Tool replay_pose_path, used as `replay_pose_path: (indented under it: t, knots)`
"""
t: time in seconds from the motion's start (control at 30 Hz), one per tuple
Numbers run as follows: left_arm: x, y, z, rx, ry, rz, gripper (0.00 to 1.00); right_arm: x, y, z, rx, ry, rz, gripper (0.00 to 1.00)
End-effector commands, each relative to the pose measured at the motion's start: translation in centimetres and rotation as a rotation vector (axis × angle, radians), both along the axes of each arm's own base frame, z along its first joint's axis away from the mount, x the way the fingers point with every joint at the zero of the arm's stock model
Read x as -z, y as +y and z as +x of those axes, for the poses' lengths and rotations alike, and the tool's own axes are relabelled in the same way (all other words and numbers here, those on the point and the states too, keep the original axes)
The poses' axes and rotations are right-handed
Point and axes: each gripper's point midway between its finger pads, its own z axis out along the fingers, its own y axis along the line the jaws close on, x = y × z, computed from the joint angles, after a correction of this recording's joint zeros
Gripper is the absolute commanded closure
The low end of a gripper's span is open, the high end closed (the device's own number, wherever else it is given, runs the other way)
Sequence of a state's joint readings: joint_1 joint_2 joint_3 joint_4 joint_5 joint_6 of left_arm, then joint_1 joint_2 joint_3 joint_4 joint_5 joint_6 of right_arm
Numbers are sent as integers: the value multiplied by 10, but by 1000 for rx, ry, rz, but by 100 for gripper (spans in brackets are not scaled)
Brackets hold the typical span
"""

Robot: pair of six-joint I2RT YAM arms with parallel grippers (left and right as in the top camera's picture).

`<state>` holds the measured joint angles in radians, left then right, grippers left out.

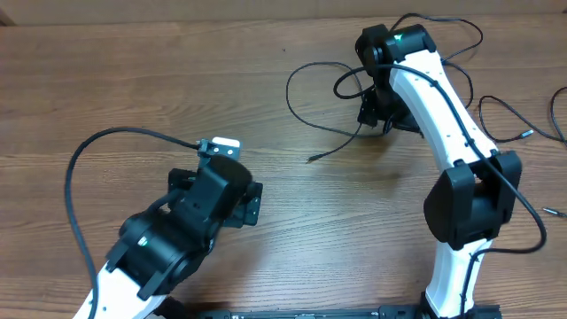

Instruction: Untangle cables

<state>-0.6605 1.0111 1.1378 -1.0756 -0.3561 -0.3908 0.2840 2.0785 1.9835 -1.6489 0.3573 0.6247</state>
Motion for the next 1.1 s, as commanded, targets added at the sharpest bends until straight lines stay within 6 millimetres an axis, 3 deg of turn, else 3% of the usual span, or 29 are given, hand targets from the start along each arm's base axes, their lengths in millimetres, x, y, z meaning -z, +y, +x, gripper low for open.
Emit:
replay_pose_path:
  t: [0.0, 0.3, 0.47, 0.7, 0.87, 1.07]
  knots:
    - [-12, 6, -5, -19, -47, -36, 1, -51, -5, -8, -38, -133, -25, 0]
    - [-28, 16, -18, -19, -99, -75, 0, -100, 0, -24, -63, -273, 14, 0]
    - [-15, 20, -23, -18, -83, -62, 0, -114, -4, -38, -91, -281, 8, 0]
    - [16, 24, -29, -38, -25, -41, 0, -126, -5, -43, -111, -310, 17, 0]
    - [11, 17, -22, -32, -57, -74, 0, -125, -4, -43, -135, -302, 22, 0]
    - [12, 10, -28, 2, -34, -113, 0, -132, -4, -48, -155, -314, 32, 0]
